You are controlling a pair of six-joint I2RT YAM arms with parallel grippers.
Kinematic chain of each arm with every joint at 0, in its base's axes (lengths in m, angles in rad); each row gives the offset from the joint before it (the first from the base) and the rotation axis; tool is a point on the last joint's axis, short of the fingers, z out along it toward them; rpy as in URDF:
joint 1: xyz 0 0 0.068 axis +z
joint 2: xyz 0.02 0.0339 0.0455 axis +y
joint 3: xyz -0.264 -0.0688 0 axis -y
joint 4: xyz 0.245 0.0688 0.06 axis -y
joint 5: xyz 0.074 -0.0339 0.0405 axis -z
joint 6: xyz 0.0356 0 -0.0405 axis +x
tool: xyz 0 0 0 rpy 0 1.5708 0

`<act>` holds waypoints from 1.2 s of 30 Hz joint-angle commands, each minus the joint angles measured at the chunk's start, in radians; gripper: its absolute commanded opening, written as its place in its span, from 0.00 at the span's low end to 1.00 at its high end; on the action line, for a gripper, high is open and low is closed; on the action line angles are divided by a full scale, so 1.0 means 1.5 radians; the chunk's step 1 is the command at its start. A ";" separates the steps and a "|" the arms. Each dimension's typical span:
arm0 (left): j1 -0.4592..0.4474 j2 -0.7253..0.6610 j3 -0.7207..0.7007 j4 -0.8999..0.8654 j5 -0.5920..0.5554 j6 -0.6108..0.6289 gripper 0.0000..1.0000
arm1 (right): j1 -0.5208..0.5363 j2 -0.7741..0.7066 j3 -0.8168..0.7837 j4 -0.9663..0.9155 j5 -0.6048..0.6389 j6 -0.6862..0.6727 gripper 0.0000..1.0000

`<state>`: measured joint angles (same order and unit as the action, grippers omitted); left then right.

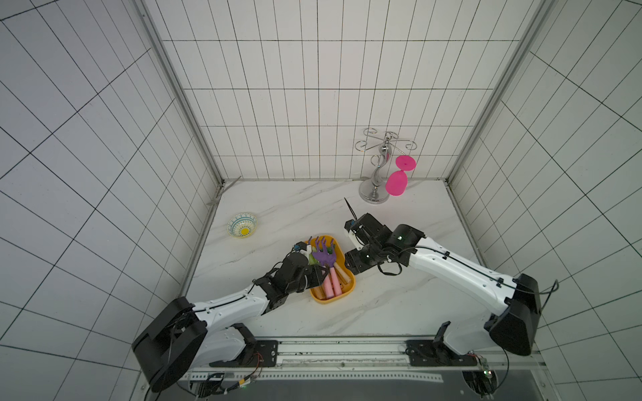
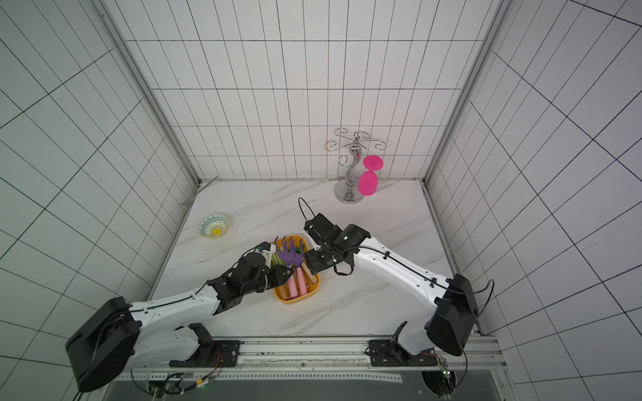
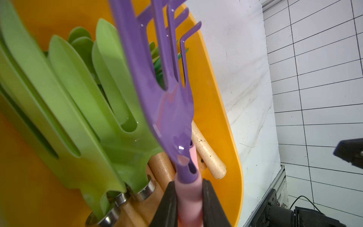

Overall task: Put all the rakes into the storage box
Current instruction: Place the rake in the storage box.

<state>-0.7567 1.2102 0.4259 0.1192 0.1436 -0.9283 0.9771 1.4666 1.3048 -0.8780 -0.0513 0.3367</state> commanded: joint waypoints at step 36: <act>-0.049 -0.355 0.167 -0.466 -0.346 0.100 0.76 | 0.024 0.186 0.082 0.139 0.107 -0.009 0.56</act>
<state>-0.8547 0.7071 0.6674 -0.4393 -0.2619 -0.8024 0.9852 1.7123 1.3605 -0.7387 0.0868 0.3222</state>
